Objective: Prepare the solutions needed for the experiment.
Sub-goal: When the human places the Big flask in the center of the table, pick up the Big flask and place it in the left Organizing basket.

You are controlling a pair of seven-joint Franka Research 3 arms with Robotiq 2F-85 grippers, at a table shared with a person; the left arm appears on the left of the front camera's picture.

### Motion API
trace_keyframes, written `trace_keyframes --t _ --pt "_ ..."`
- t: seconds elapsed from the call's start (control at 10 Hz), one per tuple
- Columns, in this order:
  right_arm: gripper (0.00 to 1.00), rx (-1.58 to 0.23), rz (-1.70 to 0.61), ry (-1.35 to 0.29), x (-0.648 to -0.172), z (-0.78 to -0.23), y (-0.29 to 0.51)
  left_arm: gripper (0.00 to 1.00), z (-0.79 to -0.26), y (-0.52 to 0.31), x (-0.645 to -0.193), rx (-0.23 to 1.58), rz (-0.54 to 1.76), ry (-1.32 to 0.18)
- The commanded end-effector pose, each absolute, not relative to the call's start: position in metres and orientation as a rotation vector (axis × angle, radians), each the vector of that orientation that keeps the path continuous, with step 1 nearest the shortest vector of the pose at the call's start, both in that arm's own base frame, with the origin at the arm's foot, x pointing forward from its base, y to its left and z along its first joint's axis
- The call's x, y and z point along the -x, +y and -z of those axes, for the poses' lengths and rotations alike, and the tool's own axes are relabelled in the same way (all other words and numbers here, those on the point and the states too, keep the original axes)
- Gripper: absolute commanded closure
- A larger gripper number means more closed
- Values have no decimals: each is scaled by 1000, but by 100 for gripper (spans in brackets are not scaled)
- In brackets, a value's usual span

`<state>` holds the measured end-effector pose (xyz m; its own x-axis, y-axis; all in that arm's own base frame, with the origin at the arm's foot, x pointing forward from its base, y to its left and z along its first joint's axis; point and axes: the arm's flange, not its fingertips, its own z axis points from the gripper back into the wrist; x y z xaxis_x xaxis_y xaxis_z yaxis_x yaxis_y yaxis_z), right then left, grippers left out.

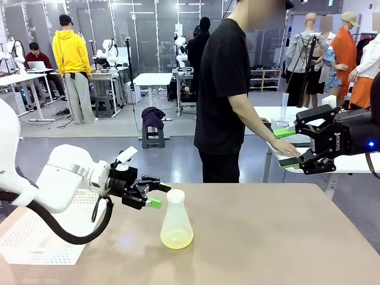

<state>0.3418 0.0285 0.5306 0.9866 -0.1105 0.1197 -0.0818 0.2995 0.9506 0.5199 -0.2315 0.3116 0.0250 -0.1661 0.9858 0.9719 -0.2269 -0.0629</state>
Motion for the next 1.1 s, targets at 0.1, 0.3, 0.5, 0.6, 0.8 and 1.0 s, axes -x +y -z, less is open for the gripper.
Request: trace_keyframes --t 0.1,0.3,0.5,0.6,0.8,1.0 --pt "21 -1286 13 -185 -342 -532 29 0 -303 -232 -535 1293 1437 -944" --pt "21 -1286 13 -185 -342 -532 29 0 -292 -238 -537 1320 1432 -909" --pt "21 -1286 13 -185 -342 -532 29 0 -285 -249 -539 1349 1444 -865" --pt "21 -1286 13 -185 -342 -532 29 0 -283 -254 -539 1363 1442 -860" --pt "21 -1286 13 -185 -342 -532 29 0 -282 -260 -538 1389 1446 -855" --pt "21 -1286 13 -185 -342 -532 29 0 -277 -269 -540 1444 1424 -827"
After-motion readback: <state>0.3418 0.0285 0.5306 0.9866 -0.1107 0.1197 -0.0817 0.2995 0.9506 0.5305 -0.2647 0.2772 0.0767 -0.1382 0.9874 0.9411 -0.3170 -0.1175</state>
